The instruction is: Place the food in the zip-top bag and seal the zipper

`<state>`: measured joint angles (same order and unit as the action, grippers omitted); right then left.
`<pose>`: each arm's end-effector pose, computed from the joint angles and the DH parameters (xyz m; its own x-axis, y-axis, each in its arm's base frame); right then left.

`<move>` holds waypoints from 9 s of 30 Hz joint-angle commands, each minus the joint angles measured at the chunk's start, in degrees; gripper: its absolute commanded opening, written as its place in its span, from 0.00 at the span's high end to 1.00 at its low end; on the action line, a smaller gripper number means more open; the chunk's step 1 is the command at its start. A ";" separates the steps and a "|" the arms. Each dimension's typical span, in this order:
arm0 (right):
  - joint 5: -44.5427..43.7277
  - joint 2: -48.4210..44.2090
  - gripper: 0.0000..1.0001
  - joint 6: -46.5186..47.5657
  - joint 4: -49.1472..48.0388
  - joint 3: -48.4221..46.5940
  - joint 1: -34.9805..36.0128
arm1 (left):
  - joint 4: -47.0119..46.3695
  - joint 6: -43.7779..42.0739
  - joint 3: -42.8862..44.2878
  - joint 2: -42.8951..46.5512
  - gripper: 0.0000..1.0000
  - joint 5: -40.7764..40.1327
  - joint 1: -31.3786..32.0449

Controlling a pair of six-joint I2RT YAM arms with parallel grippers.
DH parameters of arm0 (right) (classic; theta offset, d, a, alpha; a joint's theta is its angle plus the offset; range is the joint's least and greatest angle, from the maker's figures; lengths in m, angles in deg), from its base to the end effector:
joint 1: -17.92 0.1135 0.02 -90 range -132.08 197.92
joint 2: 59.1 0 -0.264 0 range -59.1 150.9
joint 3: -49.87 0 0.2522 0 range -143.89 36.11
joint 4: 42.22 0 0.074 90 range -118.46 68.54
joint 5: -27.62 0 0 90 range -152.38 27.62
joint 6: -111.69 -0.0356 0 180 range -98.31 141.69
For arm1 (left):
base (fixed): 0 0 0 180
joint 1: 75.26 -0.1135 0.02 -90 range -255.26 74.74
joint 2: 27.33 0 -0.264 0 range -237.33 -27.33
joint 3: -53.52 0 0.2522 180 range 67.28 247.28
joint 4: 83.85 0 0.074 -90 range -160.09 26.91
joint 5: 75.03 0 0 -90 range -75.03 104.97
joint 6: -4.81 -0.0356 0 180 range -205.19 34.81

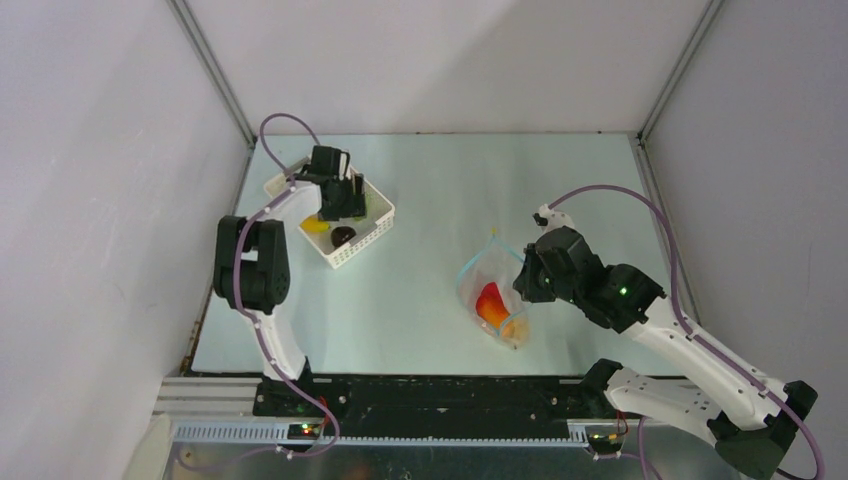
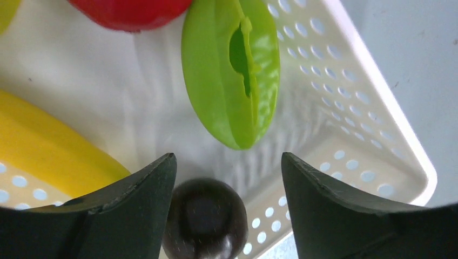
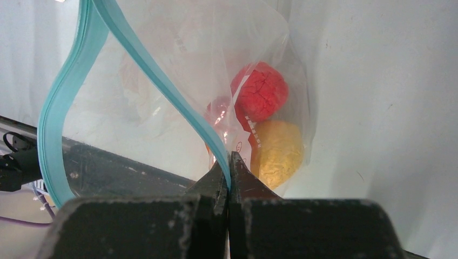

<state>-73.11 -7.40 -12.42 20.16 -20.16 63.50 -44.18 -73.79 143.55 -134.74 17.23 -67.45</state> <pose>0.1266 0.1197 0.3242 -0.7439 0.0281 -0.6677 -0.2306 0.9270 0.2959 0.3954 -0.0556 0.1981 -0.8460 -0.0833 -0.5266 -0.0104 0.9901 -0.1399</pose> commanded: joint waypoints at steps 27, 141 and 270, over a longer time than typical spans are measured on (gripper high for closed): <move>-0.98 0.50 1.00 0.54 -1.45 -0.15 -0.92 | 7.65 6.67 18.56 -14.25 0.43 -4.52 0.24; 2.99 -8.76 1.00 -1.94 -5.47 4.15 -1.01 | -12.01 29.10 -5.66 37.38 0.00 -37.43 74.29; 5.21 -8.61 1.00 0.52 -5.27 5.47 -7.60 | -19.15 39.60 -3.62 7.52 0.46 1.27 -11.66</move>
<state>-67.51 -15.25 -12.20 16.60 -14.46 56.16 -62.08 -31.97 141.85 -134.81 19.72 -78.95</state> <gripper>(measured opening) 0.009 0.737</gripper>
